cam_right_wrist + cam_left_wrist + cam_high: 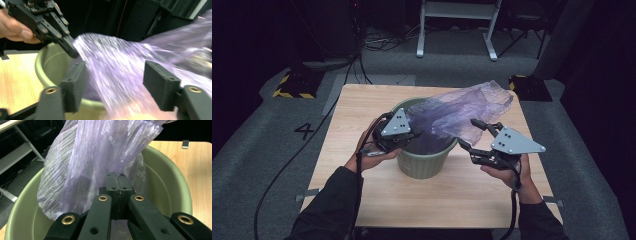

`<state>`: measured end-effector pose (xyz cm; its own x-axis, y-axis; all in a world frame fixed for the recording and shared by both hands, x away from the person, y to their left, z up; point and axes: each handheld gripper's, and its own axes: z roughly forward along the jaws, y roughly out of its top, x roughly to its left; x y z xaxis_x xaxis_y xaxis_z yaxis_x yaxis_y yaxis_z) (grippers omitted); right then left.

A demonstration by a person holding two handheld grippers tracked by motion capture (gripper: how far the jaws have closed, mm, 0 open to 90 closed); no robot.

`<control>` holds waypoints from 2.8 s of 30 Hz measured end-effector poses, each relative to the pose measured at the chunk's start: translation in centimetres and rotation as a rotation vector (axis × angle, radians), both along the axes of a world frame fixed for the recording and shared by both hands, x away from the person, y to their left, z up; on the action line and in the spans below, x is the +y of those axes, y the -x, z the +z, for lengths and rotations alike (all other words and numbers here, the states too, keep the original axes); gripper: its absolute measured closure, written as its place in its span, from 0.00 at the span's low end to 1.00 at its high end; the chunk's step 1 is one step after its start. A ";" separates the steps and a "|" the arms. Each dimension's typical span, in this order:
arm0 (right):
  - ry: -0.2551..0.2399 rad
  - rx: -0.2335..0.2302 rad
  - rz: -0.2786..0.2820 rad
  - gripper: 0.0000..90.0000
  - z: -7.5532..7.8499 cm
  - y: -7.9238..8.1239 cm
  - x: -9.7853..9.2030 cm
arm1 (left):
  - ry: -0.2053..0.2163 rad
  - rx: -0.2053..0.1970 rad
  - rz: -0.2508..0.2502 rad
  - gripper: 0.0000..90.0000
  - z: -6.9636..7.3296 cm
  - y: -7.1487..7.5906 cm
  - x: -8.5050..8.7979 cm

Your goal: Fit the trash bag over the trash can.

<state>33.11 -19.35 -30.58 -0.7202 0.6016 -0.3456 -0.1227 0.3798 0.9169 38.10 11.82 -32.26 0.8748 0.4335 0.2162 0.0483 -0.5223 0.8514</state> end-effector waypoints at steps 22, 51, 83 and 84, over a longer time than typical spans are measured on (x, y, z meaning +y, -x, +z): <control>-0.084 0.131 0.110 0.88 -2.2 -1.4 -0.1 | 0.030 0.004 0.026 0.87 -1.0 0.1 2.4; -0.002 0.099 0.251 0.87 -1.2 1.1 4.5 | 0.038 -0.060 0.002 0.99 -0.1 1.8 2.1; -0.118 0.172 0.101 0.75 -1.9 -0.5 1.5 | 0.158 -0.048 -0.005 0.95 -2.6 3.8 5.4; -0.114 0.169 0.110 0.83 -2.0 -0.5 1.7 | 0.156 -0.051 -0.002 0.94 -2.6 3.9 5.4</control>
